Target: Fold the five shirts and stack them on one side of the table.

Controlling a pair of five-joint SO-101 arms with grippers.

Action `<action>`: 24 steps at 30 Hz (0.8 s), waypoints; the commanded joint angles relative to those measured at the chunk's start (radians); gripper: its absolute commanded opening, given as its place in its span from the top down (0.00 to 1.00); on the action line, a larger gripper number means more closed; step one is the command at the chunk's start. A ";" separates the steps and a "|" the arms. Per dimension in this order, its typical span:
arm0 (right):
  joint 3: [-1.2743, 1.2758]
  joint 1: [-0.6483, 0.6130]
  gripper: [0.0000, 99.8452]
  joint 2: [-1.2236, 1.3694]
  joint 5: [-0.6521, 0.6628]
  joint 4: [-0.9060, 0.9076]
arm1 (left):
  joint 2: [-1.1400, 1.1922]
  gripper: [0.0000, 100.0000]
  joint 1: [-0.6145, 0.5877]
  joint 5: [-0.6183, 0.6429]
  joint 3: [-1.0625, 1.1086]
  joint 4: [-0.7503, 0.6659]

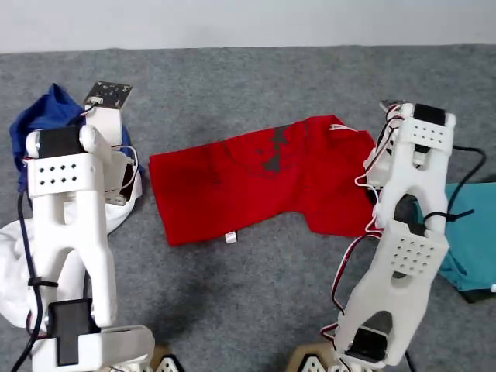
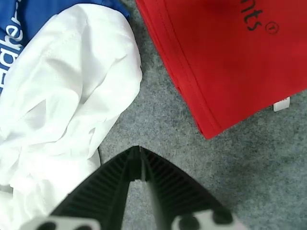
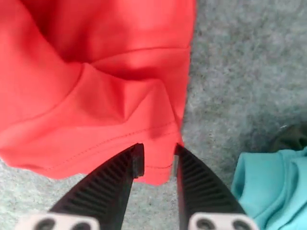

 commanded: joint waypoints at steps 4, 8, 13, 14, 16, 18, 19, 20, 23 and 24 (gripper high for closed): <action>-0.003 -0.015 0.86 -0.012 -0.006 -0.025 | -0.040 1.00 0.008 0.003 -0.004 -0.002; -0.002 -0.019 0.86 -0.012 -0.006 -0.074 | -0.040 1.00 0.008 0.003 -0.004 -0.002; -0.003 -0.018 0.86 0.010 -0.005 -0.088 | -0.040 1.00 0.008 0.003 0.005 -0.002; -0.003 -0.018 0.86 0.024 -0.005 -0.088 | -0.040 1.00 0.008 0.003 0.013 -0.003; -0.003 -0.019 0.87 0.051 -0.005 -0.087 | -0.040 1.00 0.008 0.003 0.036 -0.003; -0.003 -0.019 0.87 0.076 -0.003 -0.082 | -0.041 1.00 0.008 0.003 0.056 -0.003; -0.003 -0.019 0.87 0.082 -0.002 -0.079 | -0.041 1.00 0.008 0.003 0.064 -0.005; -0.003 -0.019 0.87 0.085 -0.002 -0.077 | -0.041 1.00 0.008 0.003 0.070 -0.005; -0.005 -0.021 0.87 0.073 0.000 -0.076 | -0.041 1.00 0.009 0.003 0.070 -0.008; -0.005 -0.021 0.87 0.062 -0.002 -0.076 | -0.041 1.00 0.009 0.003 0.070 -0.008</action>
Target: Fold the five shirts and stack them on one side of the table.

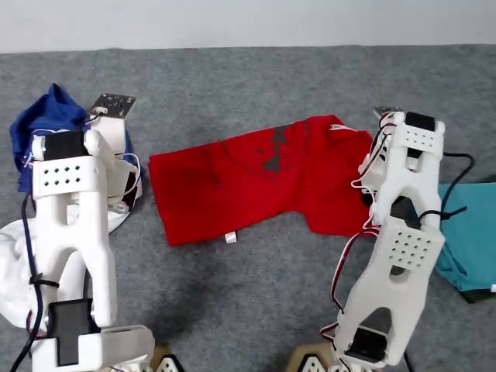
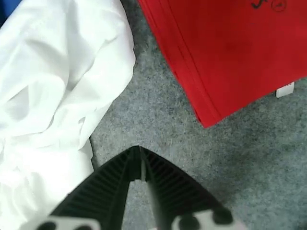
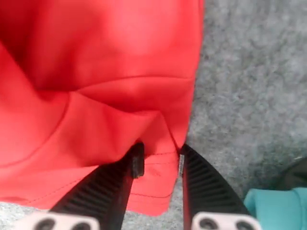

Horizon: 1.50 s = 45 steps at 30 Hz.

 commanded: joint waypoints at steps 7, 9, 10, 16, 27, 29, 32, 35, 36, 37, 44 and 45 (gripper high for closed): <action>-0.008 -0.041 0.95 -0.101 -0.003 0.018 | -0.041 1.00 0.009 0.003 -0.004 -0.006; -0.008 -0.044 0.97 -0.101 -0.003 0.018 | -0.041 1.00 0.009 0.003 -0.005 -0.006; -0.008 -0.044 0.98 -0.101 -0.005 0.018 | -0.041 1.00 0.009 0.003 -0.005 -0.006; -0.008 -0.044 0.99 -0.116 0.000 0.018 | -0.043 1.00 0.009 0.003 -0.007 -0.006; -0.008 -0.044 0.91 -0.157 -0.002 0.097 | -0.043 1.00 0.009 0.003 -0.007 -0.008; -0.008 -0.044 0.93 -0.157 0.000 0.093 | -0.043 1.00 0.009 0.003 -0.007 -0.008; -0.008 -0.044 0.95 -0.154 0.000 0.087 | -0.043 1.00 0.009 0.003 -0.007 -0.008; -0.008 -0.042 0.95 -0.154 0.000 0.090 | -0.046 1.00 0.009 0.003 -0.007 -0.008; -0.008 -0.042 0.95 -0.154 -0.002 0.093 | -0.046 1.00 0.009 0.003 -0.007 -0.008; -0.008 -0.042 0.95 -0.156 -0.003 0.096 | -0.046 1.00 0.009 0.003 -0.007 -0.008; -0.008 -0.044 0.91 -0.163 -0.006 0.110 | -0.048 1.00 0.009 0.003 -0.004 -0.003; -0.008 -0.044 0.91 -0.163 -0.005 0.111 | -0.048 1.00 0.009 0.003 -0.004 -0.003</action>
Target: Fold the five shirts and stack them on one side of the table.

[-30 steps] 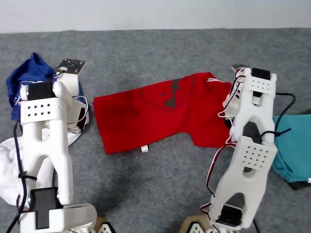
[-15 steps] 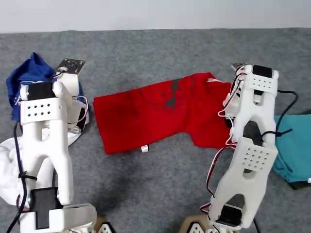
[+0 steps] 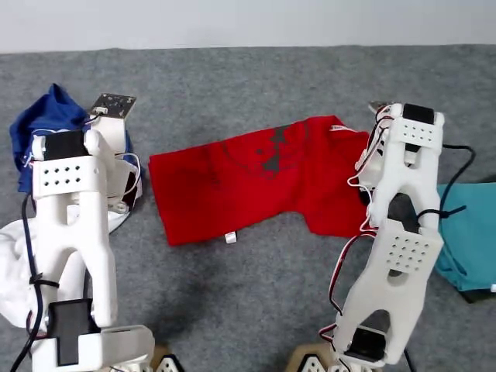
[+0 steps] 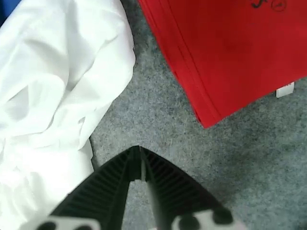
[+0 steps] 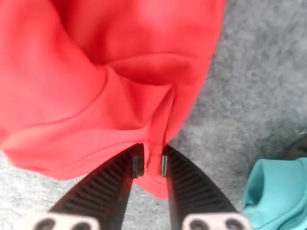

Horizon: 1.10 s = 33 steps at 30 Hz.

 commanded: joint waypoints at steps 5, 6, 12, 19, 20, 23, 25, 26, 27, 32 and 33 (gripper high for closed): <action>-0.008 -0.016 0.91 -0.108 -0.003 0.013 | -0.046 1.00 0.009 0.005 -0.005 -0.003; -0.008 -0.016 0.91 -0.119 -0.003 0.013 | -0.046 1.00 0.009 0.005 -0.005 -0.003; -0.006 -0.015 0.91 -0.150 -0.002 0.013 | -0.046 1.00 0.009 0.005 -0.005 -0.005; -0.002 -0.007 0.91 -0.085 0.000 0.004 | -0.044 1.00 0.009 0.005 -0.005 -0.005; -0.002 -0.007 0.91 -0.074 0.000 0.002 | -0.044 1.00 0.009 0.005 -0.005 -0.005; -0.003 0.001 0.91 -0.061 0.000 0.004 | -0.048 1.00 0.009 0.005 -0.005 -0.002; -0.008 0.007 0.91 -0.071 0.000 0.007 | -0.048 1.00 0.009 0.005 -0.005 -0.002; -0.008 0.016 0.91 -0.084 0.000 0.007 | -0.048 1.00 0.009 0.005 -0.005 -0.002; -0.008 0.024 0.91 -0.099 0.000 0.005 | -0.048 1.00 0.009 0.005 -0.005 -0.002; -0.008 0.053 0.91 -0.122 0.003 0.002 | -0.048 1.00 0.009 0.005 -0.005 -0.002; -0.008 0.059 0.91 -0.114 0.003 0.002 | -0.046 1.00 0.009 0.005 -0.005 -0.002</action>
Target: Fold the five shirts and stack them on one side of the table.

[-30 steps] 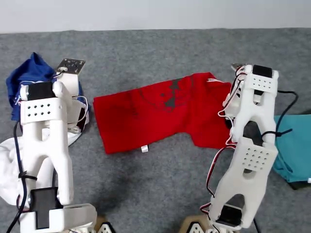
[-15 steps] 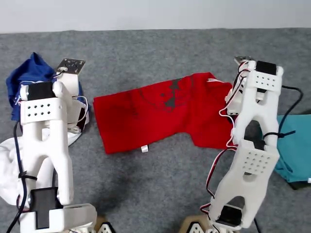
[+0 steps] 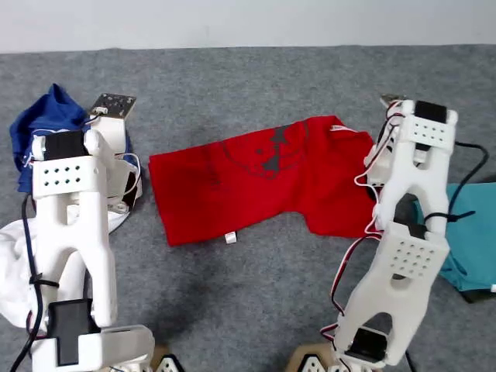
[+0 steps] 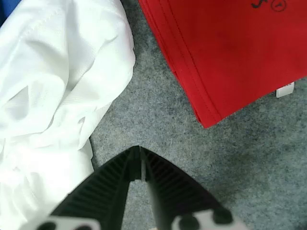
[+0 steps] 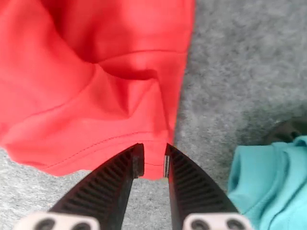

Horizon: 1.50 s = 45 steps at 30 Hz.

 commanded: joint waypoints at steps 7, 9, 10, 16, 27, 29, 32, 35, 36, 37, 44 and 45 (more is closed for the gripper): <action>-0.009 0.021 0.91 0.024 0.017 0.002 | -0.048 1.00 0.009 0.005 -0.005 -0.002; -0.009 0.018 0.91 0.024 0.015 0.002 | -0.048 1.00 0.009 0.005 -0.005 -0.002; -0.009 0.013 0.91 0.024 0.015 0.002 | -0.048 1.00 0.009 0.005 -0.005 -0.002; -0.009 -0.001 0.91 0.033 0.020 0.001 | -0.049 1.00 0.009 0.005 -0.005 -0.002; -0.008 -0.016 0.99 0.035 0.021 -0.015 | -0.049 1.00 0.009 0.005 -0.005 -0.002; -0.009 -0.018 0.99 0.025 0.026 -0.015 | -0.049 1.00 0.009 0.005 -0.005 -0.002; -0.015 -0.021 0.99 0.001 0.055 -0.004 | -0.049 1.00 0.009 0.005 -0.005 -0.002; -0.020 -0.021 0.99 -0.054 0.060 0.015 | -0.049 1.00 0.009 0.005 -0.005 -0.002; -0.020 -0.021 0.99 -0.074 0.061 0.021 | -0.049 1.00 0.009 0.005 -0.005 -0.002; -0.020 -0.030 0.99 -0.091 0.063 0.025 | -0.049 1.00 0.009 0.005 -0.005 -0.002; -0.014 -0.087 0.99 -0.099 0.060 0.022 | -0.048 1.00 0.009 0.005 -0.005 -0.002; -0.015 -0.085 0.99 -0.094 0.058 0.022 | -0.049 1.00 0.009 0.005 -0.005 -0.002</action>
